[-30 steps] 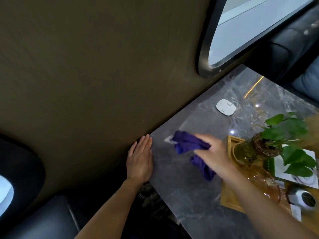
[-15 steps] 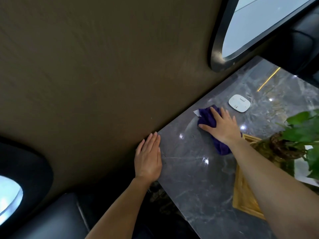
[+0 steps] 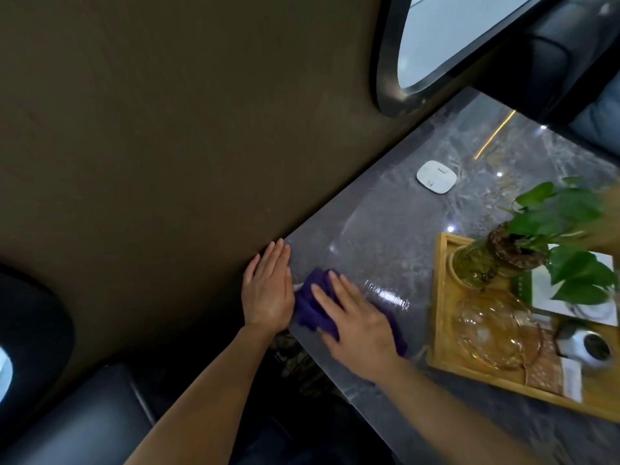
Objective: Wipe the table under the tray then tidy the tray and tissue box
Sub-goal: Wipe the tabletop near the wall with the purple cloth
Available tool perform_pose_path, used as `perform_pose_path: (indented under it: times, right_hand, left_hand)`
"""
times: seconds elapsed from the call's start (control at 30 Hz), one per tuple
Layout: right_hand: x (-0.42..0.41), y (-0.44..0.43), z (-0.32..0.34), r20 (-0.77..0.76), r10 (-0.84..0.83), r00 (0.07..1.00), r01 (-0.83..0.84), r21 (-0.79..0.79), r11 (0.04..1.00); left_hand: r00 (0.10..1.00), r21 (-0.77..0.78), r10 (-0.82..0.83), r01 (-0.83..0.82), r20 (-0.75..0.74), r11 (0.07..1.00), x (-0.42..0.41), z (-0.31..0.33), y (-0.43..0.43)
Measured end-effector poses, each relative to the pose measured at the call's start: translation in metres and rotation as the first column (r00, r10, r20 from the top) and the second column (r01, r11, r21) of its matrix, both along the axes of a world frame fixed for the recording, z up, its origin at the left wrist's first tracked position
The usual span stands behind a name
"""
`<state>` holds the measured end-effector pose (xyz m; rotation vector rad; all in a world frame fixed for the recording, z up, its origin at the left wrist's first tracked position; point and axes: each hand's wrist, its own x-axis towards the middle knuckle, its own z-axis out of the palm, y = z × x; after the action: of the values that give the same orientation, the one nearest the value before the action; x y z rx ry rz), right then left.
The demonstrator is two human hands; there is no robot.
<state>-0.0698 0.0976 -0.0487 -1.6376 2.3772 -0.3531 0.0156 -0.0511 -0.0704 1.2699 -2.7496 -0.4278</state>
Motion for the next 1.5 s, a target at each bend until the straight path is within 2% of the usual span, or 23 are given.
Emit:
perform_pose_path:
  times: [0.17, 0.3, 0.43, 0.53, 0.6, 0.73, 0.9, 1.03, 1.17, 1.27, 1.37, 1.5]
  right_hand:
    - [0.042, 0.021, -0.002, 0.083, 0.099, 0.992, -0.093, -0.076, 0.993]
    - [0.054, 0.035, -0.003, 0.114, 0.241, 0.964, -0.222, -0.157, 0.962]
    - [0.075, 0.044, -0.003, 0.333, 0.347, 0.877, -0.302, -0.182, 0.936]
    - [0.092, 0.049, -0.002, 0.530, 0.329, 0.782, -0.329, -0.098, 0.939]
    - [0.096, 0.053, -0.002, 0.595, 0.273, 0.756, -0.303, -0.053, 0.952]
    - [0.082, 0.064, 0.007, 0.604, 0.160, 0.781, -0.178, -0.031, 0.984]
    - [0.048, 0.079, 0.041, 0.686, -0.056, 0.725, 0.122, -0.048, 0.991]
    - [0.013, 0.111, 0.062, 0.607, -0.164, 0.777, 0.244, -0.051, 0.968]
    - [-0.028, 0.163, 0.079, 0.473, -0.310, 0.825, 0.326, 0.052, 0.944]
    - [-0.047, 0.206, 0.086, 0.375, -0.438, 0.817, 0.411, 0.154, 0.898]
    - [-0.052, 0.243, 0.082, 0.348, -0.528, 0.774, 0.493, 0.192, 0.849]
    - [-0.048, 0.277, 0.063, 0.273, -0.540, 0.796, 0.473, 0.276, 0.837]
  left_hand:
    - [1.000, 0.025, -0.018, 0.018, 0.024, 1.000, -0.001, 0.005, 0.000]
    - [0.999, 0.021, -0.021, 0.021, 0.025, 1.000, 0.000, 0.007, 0.003]
    - [0.999, 0.040, -0.030, 0.029, 0.029, 0.999, 0.000, 0.011, 0.004]
    - [0.999, 0.049, -0.021, 0.018, 0.044, 0.999, -0.001, 0.014, 0.004]
    - [0.999, 0.082, -0.008, 0.004, 0.037, 0.997, -0.003, 0.017, 0.005]
    - [0.997, 0.167, 0.031, -0.043, 0.073, 0.985, -0.011, 0.026, 0.008]
    - [0.990, 0.179, -0.015, -0.010, 0.142, 0.984, -0.026, 0.028, 0.037]
    - [0.983, 0.176, -0.044, 0.013, 0.177, 0.984, -0.044, 0.031, 0.064]
    - [0.973, 0.208, -0.187, 0.158, 0.132, 0.965, -0.067, 0.038, 0.090]
    - [0.970, 0.263, -0.235, 0.210, 0.067, 0.942, -0.088, 0.048, 0.115]
    - [0.970, 0.273, -0.241, 0.229, 0.011, 0.934, -0.104, 0.051, 0.135]
    - [0.973, 0.280, -0.230, 0.217, 0.013, 0.935, -0.119, 0.052, 0.151]
